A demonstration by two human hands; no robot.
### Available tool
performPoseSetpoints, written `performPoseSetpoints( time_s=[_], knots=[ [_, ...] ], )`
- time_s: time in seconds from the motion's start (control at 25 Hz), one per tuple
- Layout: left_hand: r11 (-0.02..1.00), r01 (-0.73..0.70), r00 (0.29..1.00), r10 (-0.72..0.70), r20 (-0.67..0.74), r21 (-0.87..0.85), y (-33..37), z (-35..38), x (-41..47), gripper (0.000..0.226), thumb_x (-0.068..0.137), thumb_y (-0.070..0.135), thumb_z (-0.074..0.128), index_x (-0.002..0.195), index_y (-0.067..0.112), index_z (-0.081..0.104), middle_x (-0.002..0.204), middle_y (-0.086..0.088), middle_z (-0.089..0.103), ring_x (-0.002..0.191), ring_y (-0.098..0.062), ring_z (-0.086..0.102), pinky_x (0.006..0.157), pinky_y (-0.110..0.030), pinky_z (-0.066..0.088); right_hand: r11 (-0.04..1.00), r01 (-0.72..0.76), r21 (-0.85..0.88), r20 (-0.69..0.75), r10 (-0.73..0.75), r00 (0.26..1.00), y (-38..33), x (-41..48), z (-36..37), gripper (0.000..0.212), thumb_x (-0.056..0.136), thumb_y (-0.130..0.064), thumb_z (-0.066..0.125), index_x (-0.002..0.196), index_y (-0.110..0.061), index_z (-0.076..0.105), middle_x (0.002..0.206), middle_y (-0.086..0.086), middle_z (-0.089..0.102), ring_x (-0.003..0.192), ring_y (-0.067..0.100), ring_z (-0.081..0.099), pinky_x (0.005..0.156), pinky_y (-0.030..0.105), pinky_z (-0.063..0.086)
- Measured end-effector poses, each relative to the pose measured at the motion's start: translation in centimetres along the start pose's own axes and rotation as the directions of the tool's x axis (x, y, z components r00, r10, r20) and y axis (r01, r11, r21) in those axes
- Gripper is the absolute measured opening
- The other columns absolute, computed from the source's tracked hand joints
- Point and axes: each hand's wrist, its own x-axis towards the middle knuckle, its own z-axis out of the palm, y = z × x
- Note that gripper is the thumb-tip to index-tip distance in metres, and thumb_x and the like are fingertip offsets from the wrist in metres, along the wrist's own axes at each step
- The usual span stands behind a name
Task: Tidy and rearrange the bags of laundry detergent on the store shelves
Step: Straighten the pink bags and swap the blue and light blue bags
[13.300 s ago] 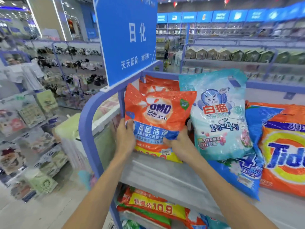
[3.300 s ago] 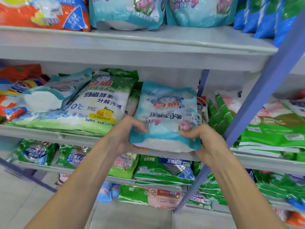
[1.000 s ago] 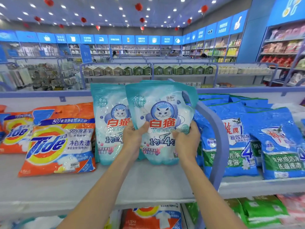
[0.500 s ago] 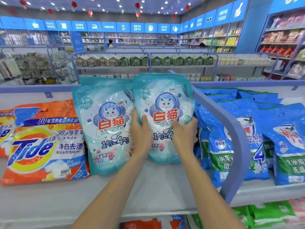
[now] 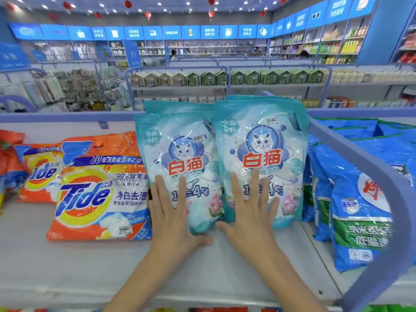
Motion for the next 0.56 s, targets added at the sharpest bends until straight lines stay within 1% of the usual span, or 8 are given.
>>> performPoseSetpoints(
  time_s=[0.08, 0.16, 0.2, 0.28, 0.36, 0.4, 0.48, 0.56],
  knots=[
    [0.987, -0.137, 0.99, 0.14, -0.022, 0.078, -2.2, 0.7, 1.1, 0.15, 0.045, 0.086, 0.072, 0.162, 0.026, 0.0, 0.165, -0.023, -0.014, 0.154, -0.036, -0.015, 0.119, -0.062, 0.01, 0.997, -0.032, -0.075, -0.005, 0.032, 0.999, 0.4, 0.5, 0.8, 0.121, 0.079, -0.061, 0.073, 0.155, -0.045, -0.019, 0.158, 0.0, -0.044, 0.15, 0.032, -0.031, 0.112, 0.075, -0.005],
    [0.979, -0.192, 0.981, 0.192, 0.003, 0.072, -3.4, 0.4, 2.1, 0.146, 0.049, 0.081, 0.075, 0.161, 0.029, -0.003, 0.165, -0.022, -0.017, 0.154, -0.035, -0.018, 0.119, -0.057, 0.009, 0.994, -0.064, -0.089, -0.002, 0.064, 0.998, 0.8, 0.5, 1.3, 0.116, 0.081, -0.065, 0.068, 0.154, -0.048, -0.02, 0.159, -0.003, -0.043, 0.149, 0.029, -0.034, 0.108, 0.079, -0.007],
    [0.982, -0.175, 0.984, 0.175, 0.02, 0.064, -3.6, 0.2, 2.2, 0.147, 0.05, 0.076, 0.08, 0.161, 0.032, -0.006, 0.165, -0.022, -0.02, 0.154, -0.035, -0.021, 0.12, -0.054, 0.007, 0.993, -0.072, -0.097, 0.006, 0.073, 0.997, 0.8, 0.6, 1.5, 0.113, 0.082, -0.065, 0.066, 0.154, -0.048, -0.02, 0.159, -0.004, -0.043, 0.149, 0.028, -0.035, 0.107, 0.08, -0.006],
    [0.991, -0.12, 0.993, 0.12, 0.002, 0.061, -3.4, 0.3, 2.0, 0.152, 0.049, 0.066, 0.089, 0.161, 0.032, -0.008, 0.165, -0.024, -0.019, 0.153, -0.036, -0.02, 0.119, -0.051, 0.009, 0.99, -0.091, -0.106, 0.004, 0.092, 0.996, 0.6, 0.9, 1.7, 0.106, 0.087, -0.063, 0.062, 0.153, -0.049, -0.02, 0.158, -0.004, -0.044, 0.149, 0.027, -0.035, 0.106, 0.081, -0.005],
    [0.993, -0.112, 0.993, 0.113, -0.015, 0.046, -3.1, 0.5, 1.8, 0.153, 0.05, 0.06, 0.092, 0.161, 0.029, -0.007, 0.165, -0.024, -0.019, 0.152, -0.034, -0.026, 0.119, -0.05, 0.008, 0.988, -0.11, -0.108, -0.008, 0.11, 0.994, 0.3, 1.2, 1.9, 0.095, 0.094, -0.058, 0.055, 0.154, -0.049, -0.017, 0.159, -0.004, -0.043, 0.149, 0.027, -0.034, 0.107, 0.082, -0.003],
    [0.992, -0.121, 0.993, 0.122, -0.006, 0.039, -3.2, 0.5, 1.8, 0.151, 0.052, 0.058, 0.093, 0.162, 0.029, -0.007, 0.165, -0.023, -0.021, 0.151, -0.033, -0.03, 0.12, -0.049, 0.004, 0.988, -0.114, -0.108, -0.018, 0.113, 0.993, 0.2, 1.1, 1.9, 0.089, 0.096, -0.055, 0.052, 0.155, -0.049, -0.015, 0.16, -0.003, -0.041, 0.15, 0.027, -0.032, 0.108, 0.082, -0.003],
    [0.991, -0.136, 0.99, 0.136, 0.029, -0.003, -3.3, 0.0, 1.9, 0.143, 0.062, 0.053, 0.091, 0.162, 0.029, -0.009, 0.163, -0.019, -0.03, 0.148, -0.032, -0.036, 0.121, -0.046, -0.008, 0.99, -0.11, -0.092, -0.035, 0.107, 0.994, 0.0, 0.8, 1.8, 0.081, 0.1, -0.049, 0.049, 0.157, -0.047, -0.008, 0.164, -0.002, -0.034, 0.152, 0.027, -0.027, 0.109, 0.081, -0.002],
    [0.989, -0.137, 0.989, 0.14, 0.053, -0.062, -3.1, -0.5, 1.5, 0.13, 0.072, 0.046, 0.085, 0.161, 0.031, -0.009, 0.163, -0.015, -0.034, 0.148, -0.031, -0.036, 0.121, -0.044, -0.012, 0.991, -0.115, -0.065, -0.054, 0.111, 0.992, -0.3, 0.5, 1.6, 0.078, 0.101, -0.039, 0.05, 0.159, -0.046, -0.002, 0.166, -0.002, -0.028, 0.154, 0.029, -0.021, 0.11, 0.08, 0.0]
  ],
)
